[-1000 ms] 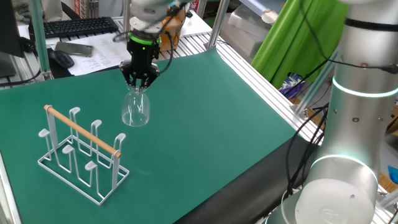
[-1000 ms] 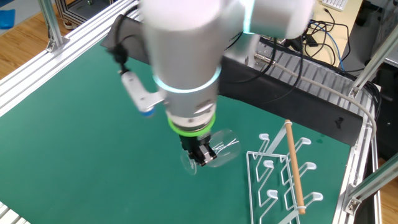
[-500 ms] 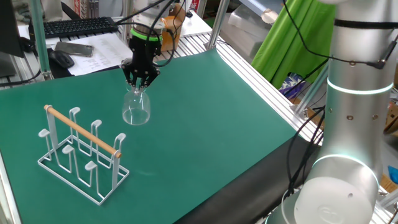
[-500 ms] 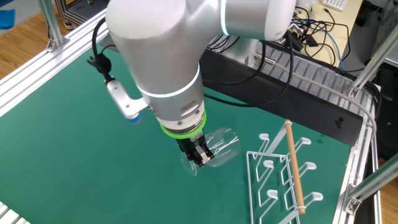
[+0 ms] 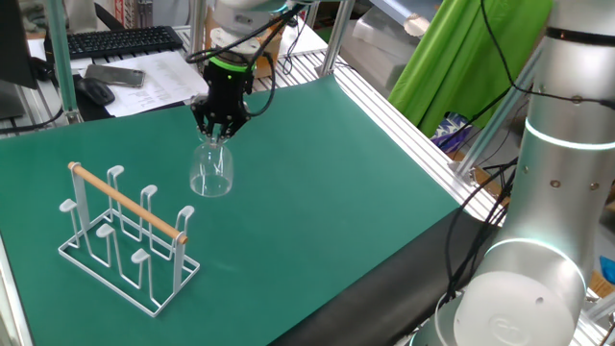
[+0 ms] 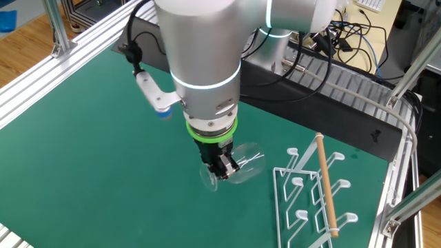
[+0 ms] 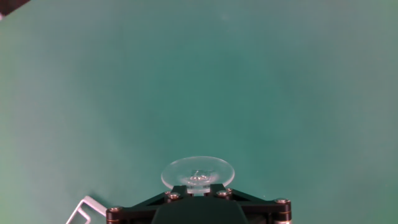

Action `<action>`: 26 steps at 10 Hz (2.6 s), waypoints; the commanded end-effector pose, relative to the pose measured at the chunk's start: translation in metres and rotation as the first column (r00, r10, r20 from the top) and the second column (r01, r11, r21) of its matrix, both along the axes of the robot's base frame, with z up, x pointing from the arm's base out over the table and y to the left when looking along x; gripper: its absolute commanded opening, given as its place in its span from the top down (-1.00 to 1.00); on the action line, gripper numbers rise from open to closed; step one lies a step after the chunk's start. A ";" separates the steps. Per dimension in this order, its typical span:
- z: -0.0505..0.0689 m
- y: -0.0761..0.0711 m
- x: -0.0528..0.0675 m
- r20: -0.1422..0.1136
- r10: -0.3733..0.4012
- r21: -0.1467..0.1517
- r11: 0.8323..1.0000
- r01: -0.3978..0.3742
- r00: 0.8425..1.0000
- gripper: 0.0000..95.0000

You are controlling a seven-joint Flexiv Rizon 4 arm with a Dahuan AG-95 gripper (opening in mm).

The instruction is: Take the cup off the cup rack

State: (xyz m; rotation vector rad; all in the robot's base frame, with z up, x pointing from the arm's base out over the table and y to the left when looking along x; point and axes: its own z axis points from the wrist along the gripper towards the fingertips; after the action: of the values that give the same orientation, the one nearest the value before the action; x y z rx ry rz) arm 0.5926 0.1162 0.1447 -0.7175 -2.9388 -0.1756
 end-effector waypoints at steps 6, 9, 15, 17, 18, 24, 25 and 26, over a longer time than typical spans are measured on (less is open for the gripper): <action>-0.014 -0.016 0.002 -0.090 -0.008 0.053 0.998 0.013 0.996 1.00; -0.019 -0.011 -0.002 -0.105 -0.061 0.061 0.996 0.068 0.993 1.00; -0.035 -0.027 -0.006 -0.142 -0.103 0.079 0.990 0.115 0.985 1.00; -0.039 -0.027 -0.008 -0.151 -0.118 0.084 0.988 0.131 0.981 1.00; -0.042 -0.029 -0.010 -0.158 -0.124 0.095 0.986 0.140 0.980 1.00; -0.049 -0.031 -0.014 -0.205 -0.150 0.118 0.977 0.176 0.967 1.00; -0.051 -0.029 -0.015 -0.207 -0.155 0.116 0.977 0.181 0.966 1.00; -0.052 -0.028 -0.016 -0.207 -0.159 0.113 0.976 0.185 0.965 1.00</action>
State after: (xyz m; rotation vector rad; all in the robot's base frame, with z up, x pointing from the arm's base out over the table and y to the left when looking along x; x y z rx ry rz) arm 0.5767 0.0890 0.0918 -0.9183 -2.6499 -0.2911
